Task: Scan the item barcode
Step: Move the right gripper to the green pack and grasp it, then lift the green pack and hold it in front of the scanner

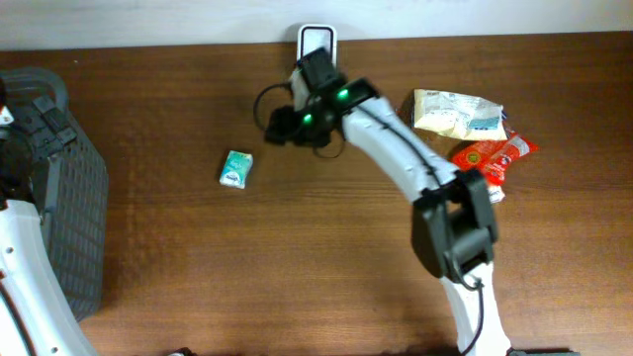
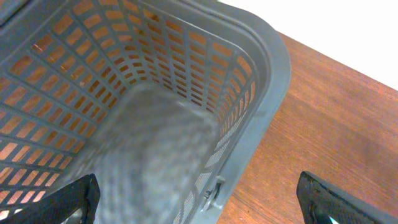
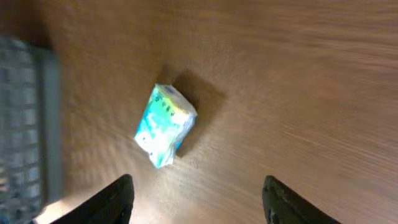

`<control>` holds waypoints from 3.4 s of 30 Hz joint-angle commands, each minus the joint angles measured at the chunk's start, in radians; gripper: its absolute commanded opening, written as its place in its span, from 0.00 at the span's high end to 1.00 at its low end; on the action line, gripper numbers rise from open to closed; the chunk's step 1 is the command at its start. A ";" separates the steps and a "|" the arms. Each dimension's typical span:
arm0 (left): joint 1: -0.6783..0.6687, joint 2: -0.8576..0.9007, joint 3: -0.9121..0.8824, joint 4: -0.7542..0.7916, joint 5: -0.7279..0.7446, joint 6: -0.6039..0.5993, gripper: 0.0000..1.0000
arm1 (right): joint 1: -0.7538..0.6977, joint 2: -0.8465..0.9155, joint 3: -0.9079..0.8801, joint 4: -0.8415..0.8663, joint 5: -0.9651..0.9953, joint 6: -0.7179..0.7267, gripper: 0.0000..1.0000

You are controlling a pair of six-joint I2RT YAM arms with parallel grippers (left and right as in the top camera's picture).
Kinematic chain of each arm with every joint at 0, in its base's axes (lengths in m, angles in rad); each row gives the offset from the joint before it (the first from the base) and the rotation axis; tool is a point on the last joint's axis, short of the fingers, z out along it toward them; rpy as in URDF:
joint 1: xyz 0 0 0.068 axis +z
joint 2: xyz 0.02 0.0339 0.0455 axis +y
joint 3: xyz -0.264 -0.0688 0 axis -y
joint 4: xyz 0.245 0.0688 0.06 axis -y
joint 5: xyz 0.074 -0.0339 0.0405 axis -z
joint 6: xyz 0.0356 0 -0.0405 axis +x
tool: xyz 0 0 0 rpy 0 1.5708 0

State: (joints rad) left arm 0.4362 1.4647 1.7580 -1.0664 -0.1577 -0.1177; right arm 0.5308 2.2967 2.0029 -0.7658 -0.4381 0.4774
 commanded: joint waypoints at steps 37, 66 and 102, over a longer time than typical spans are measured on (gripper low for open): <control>0.004 0.005 0.002 0.001 -0.004 -0.009 0.01 | -0.167 0.015 -0.001 0.053 -0.848 -0.280 0.96; 0.004 0.005 0.003 0.001 -0.004 -0.009 0.01 | -0.477 -0.209 0.206 0.164 -0.859 -0.005 0.96; 0.004 0.005 0.003 0.002 -0.004 -0.009 0.01 | -0.068 0.246 0.225 0.625 0.855 -1.390 0.96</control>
State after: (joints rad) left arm 0.4362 1.4647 1.7580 -1.0660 -0.1581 -0.1177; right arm 0.4702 2.5229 2.2215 -0.1478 0.4789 -0.9054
